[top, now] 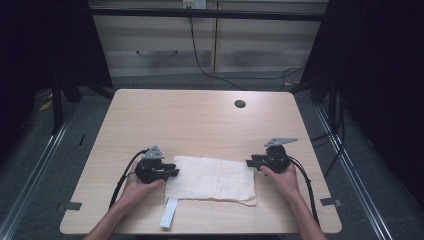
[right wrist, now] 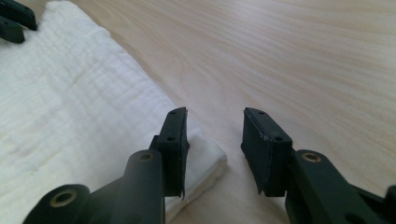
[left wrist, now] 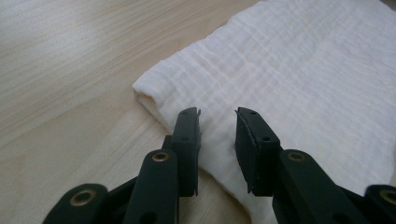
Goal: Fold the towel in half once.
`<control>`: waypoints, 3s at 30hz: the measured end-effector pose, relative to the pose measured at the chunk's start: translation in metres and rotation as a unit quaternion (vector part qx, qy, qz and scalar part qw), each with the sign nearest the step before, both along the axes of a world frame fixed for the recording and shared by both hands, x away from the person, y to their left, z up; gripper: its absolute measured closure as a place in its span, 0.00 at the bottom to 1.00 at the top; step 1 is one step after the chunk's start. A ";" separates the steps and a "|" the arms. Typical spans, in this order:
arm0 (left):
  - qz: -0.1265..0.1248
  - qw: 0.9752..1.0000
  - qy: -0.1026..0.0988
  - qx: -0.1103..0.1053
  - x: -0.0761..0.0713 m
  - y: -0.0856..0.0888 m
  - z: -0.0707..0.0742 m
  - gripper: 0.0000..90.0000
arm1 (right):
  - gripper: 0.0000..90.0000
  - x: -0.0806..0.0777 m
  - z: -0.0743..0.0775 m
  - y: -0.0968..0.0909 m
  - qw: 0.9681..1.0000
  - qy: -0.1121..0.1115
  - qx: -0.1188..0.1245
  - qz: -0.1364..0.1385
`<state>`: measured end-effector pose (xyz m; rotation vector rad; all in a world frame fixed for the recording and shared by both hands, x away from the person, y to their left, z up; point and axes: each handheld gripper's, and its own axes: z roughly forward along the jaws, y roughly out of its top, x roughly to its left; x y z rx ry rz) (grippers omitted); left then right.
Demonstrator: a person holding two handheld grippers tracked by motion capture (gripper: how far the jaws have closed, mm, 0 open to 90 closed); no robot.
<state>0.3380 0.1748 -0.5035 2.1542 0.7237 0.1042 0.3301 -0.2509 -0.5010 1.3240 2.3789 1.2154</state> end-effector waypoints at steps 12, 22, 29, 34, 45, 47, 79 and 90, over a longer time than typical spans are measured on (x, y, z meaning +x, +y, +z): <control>0.003 1.000 -0.005 0.010 -0.003 0.007 -0.003 0.80 | 0.74 -0.002 -0.007 0.001 1.000 0.003 0.003 0.021; -0.013 0.999 -0.015 0.031 -0.017 0.003 0.001 0.81 | 0.97 -0.002 -0.007 0.003 1.000 0.002 -0.001 0.019; -0.003 1.000 -0.005 0.002 -0.013 0.011 0.013 0.81 | 0.97 -0.002 -0.007 0.005 1.000 -0.001 -0.001 0.022; 0.031 0.999 -0.005 -0.019 0.008 0.017 0.022 0.74 | 0.97 -0.001 -0.007 0.006 1.000 -0.001 0.002 0.020; 0.023 1.000 0.019 0.000 0.039 -0.002 0.005 0.68 | 0.97 -0.001 -0.005 0.006 1.000 -0.007 0.004 0.023; 0.025 1.000 0.012 -0.002 0.039 -0.002 0.005 0.68 | 0.97 -0.001 -0.005 0.006 1.000 -0.006 0.004 0.023; 0.009 1.000 0.002 0.011 0.028 -0.002 0.004 0.95 | 0.97 -0.005 0.005 0.008 0.999 -0.023 0.028 0.026; 0.017 1.000 0.000 -0.013 0.028 0.007 0.007 0.95 | 0.97 -0.009 0.017 0.009 0.997 -0.047 0.044 0.030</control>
